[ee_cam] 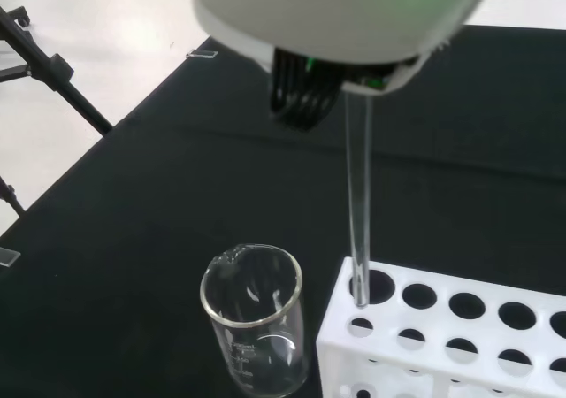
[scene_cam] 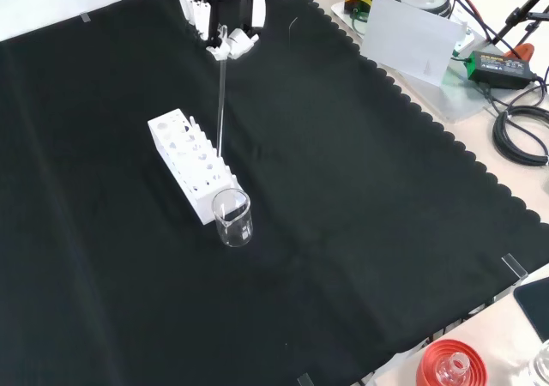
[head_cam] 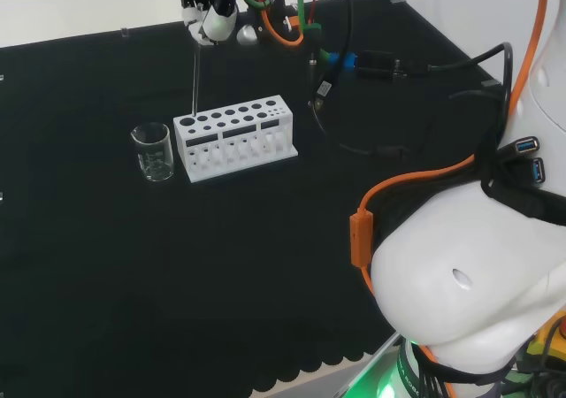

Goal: Stir in the beaker to the left of the white test tube rack with the glass rod.

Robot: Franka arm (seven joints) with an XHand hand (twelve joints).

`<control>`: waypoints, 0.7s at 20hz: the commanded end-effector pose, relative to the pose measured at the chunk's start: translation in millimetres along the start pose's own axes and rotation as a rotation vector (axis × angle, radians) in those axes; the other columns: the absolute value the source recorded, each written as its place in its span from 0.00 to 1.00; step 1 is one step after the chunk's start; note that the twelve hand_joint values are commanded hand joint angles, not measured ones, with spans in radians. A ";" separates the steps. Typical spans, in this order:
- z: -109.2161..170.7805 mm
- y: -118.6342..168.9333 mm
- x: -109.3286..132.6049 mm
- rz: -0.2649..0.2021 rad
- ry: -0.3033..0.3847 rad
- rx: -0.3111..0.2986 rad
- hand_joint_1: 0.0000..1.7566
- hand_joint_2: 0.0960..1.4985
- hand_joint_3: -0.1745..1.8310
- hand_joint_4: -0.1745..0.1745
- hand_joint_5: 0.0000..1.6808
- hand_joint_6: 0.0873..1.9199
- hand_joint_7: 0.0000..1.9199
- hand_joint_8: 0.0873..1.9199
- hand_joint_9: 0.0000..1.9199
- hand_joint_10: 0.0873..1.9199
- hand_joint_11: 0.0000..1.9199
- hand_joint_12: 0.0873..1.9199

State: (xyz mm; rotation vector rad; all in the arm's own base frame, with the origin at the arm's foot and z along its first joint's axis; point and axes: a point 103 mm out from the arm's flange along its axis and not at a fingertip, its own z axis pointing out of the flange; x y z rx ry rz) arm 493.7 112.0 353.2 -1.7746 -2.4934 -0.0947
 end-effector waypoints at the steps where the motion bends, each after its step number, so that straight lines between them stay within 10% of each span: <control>1: 3.7 -1.3 -1.2 0.001 -0.006 0.006 0.76 0.27 0.57 0.00 0.73 0.35 0.75 0.35 0.86 0.26 0.84 0.26; 14: 2.8 -3.4 6.1 0.017 -0.025 0.008 0.76 0.27 0.57 0.00 0.73 0.35 0.75 0.34 0.86 0.26 0.84 0.26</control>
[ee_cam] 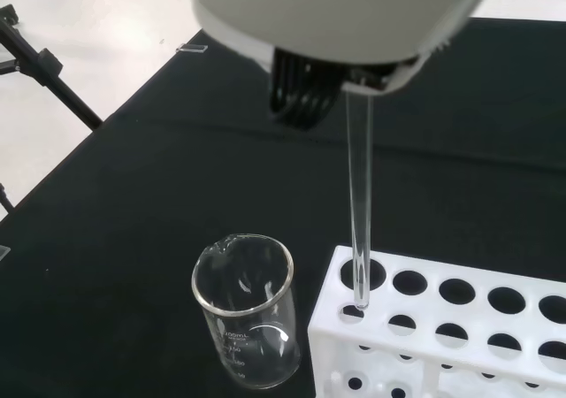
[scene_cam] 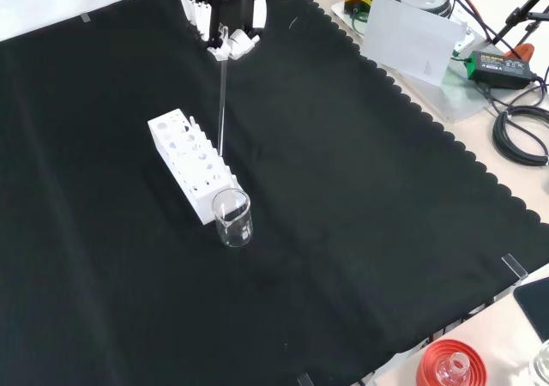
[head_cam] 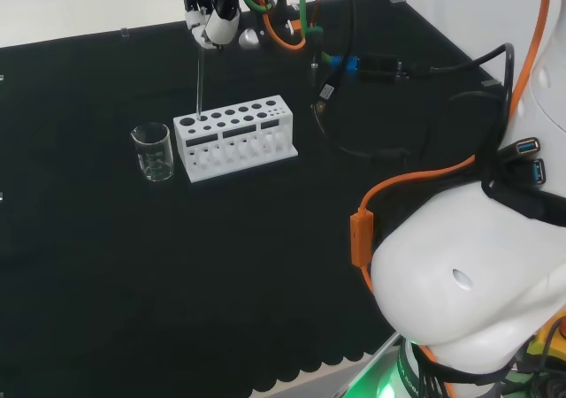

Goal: Stir in the beaker to the left of the white test tube rack with the glass rod.

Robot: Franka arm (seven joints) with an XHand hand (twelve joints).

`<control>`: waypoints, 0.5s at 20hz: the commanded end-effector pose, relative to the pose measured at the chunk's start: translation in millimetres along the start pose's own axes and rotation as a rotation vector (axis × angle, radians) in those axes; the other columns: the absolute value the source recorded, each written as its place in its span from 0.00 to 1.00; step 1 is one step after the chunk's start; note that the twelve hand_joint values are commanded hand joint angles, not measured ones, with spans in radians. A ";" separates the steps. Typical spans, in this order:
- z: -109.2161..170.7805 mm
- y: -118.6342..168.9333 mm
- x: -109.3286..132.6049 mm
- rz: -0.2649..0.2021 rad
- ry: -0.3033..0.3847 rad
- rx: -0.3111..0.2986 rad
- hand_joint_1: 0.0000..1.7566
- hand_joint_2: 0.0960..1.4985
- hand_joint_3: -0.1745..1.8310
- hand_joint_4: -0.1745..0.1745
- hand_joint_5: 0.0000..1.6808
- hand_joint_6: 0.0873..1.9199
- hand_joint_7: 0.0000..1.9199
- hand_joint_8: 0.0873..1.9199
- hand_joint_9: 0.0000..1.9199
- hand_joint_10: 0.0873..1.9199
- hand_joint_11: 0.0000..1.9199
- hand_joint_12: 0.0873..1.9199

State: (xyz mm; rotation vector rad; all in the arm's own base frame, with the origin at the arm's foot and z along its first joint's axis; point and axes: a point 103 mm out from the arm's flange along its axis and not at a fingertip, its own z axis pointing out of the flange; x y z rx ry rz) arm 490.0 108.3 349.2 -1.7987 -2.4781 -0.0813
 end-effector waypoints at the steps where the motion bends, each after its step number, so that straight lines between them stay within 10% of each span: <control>1: -1.7 2.7 15.0 -0.006 -0.021 0.003 0.76 0.27 0.57 0.00 0.73 0.35 0.75 0.34 0.86 0.26 0.84 0.26; 10: -5.4 13.9 49.4 -0.041 -0.006 -0.010 0.76 0.27 0.57 0.00 0.73 0.35 0.75 0.34 0.86 0.25 0.84 0.26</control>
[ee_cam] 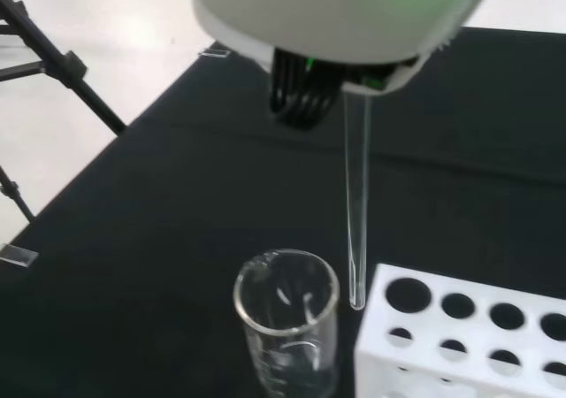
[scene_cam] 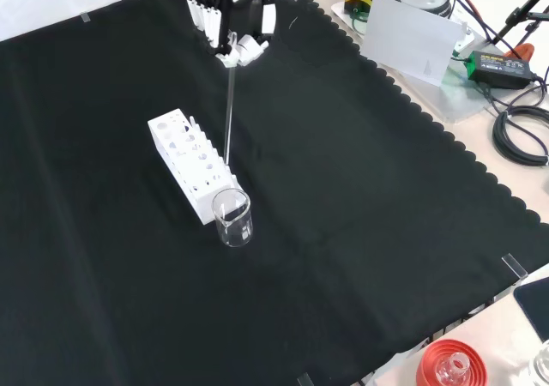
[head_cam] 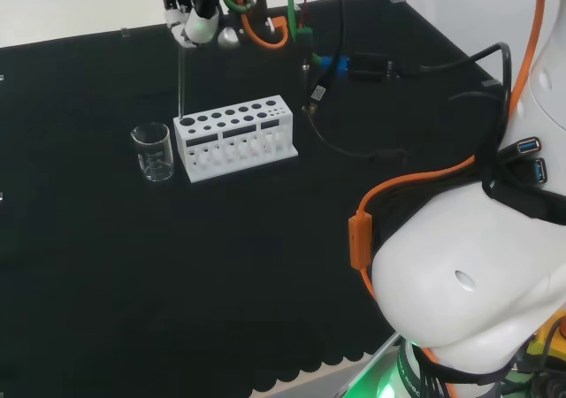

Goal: Stir in the beaker to the left of the white test tube rack with the glass rod.

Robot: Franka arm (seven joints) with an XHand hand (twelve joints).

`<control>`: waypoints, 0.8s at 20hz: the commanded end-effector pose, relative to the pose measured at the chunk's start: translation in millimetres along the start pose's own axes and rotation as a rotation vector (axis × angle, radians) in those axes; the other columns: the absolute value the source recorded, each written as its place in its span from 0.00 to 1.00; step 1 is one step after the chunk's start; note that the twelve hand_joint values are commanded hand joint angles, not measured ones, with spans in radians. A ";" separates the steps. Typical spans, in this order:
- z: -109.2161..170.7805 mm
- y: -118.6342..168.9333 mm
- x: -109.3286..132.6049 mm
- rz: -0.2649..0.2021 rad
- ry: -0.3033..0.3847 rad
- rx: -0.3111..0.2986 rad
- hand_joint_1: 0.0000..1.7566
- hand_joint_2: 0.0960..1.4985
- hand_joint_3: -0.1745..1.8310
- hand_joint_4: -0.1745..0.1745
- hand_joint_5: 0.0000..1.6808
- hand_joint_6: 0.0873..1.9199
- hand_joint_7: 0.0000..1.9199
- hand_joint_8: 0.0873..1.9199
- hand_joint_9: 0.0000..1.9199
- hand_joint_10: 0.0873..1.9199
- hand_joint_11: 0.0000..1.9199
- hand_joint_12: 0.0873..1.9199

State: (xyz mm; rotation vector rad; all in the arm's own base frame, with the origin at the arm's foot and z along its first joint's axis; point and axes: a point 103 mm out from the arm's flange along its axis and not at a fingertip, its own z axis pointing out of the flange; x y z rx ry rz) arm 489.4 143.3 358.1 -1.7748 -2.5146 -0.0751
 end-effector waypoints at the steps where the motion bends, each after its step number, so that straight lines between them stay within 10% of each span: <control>1: 0.6 4.8 18.6 -0.018 0.012 -0.007 0.76 0.27 0.57 0.00 0.73 0.35 0.75 0.34 0.86 0.25 0.84 0.26; 16: 12.1 27.7 45.0 -0.114 0.083 -0.018 0.76 0.27 0.57 0.00 0.73 0.35 0.75 0.34 0.86 0.25 0.84 0.27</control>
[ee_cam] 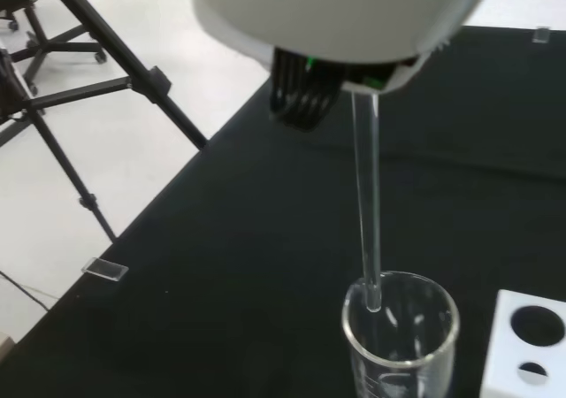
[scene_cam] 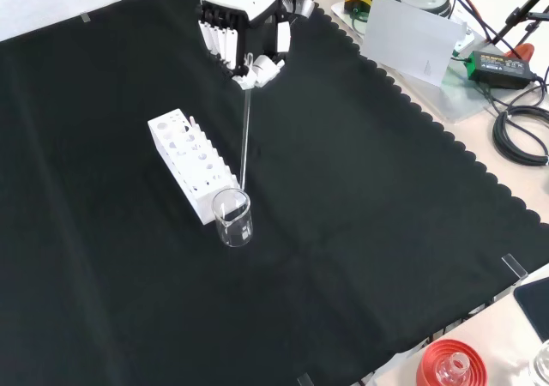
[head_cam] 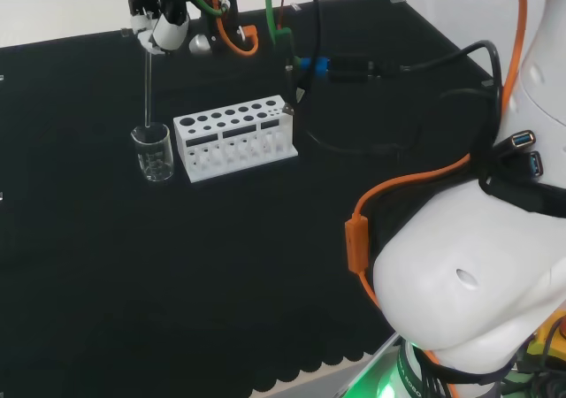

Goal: Stir in the beaker to the left of the white test tube rack with the glass rod.

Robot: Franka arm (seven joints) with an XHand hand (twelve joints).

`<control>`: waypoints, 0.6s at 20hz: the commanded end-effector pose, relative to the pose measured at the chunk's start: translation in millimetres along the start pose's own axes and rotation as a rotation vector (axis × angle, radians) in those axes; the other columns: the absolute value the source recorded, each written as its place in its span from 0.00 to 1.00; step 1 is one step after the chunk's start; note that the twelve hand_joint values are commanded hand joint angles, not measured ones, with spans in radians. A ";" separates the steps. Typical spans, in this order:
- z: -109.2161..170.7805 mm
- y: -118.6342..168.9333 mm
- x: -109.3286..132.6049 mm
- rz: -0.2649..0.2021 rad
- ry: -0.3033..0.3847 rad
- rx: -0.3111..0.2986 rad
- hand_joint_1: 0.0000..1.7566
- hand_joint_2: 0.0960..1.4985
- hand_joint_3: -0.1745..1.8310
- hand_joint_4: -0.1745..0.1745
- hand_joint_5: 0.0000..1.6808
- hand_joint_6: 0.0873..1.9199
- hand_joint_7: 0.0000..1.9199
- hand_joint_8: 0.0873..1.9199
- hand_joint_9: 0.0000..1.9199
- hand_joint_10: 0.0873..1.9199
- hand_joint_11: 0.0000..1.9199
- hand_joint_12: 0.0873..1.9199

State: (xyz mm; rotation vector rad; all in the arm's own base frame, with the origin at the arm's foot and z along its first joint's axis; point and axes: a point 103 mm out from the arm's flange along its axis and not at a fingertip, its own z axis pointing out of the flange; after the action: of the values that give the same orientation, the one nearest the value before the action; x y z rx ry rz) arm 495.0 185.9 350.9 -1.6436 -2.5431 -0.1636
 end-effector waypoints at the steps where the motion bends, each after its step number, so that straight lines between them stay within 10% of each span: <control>1: 2.9 10.2 6.3 -0.031 0.013 0.003 0.76 0.27 0.57 0.00 0.73 0.35 0.75 0.34 0.87 0.25 0.84 0.27; 12: 10.4 25.8 -10.9 -0.027 0.040 0.029 0.76 0.27 0.57 0.00 0.73 0.35 0.75 0.33 0.87 0.25 0.84 0.27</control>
State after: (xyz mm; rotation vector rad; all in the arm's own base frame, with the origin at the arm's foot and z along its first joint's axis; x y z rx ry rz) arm 512.2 197.3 345.1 -1.5874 -2.5517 -0.1651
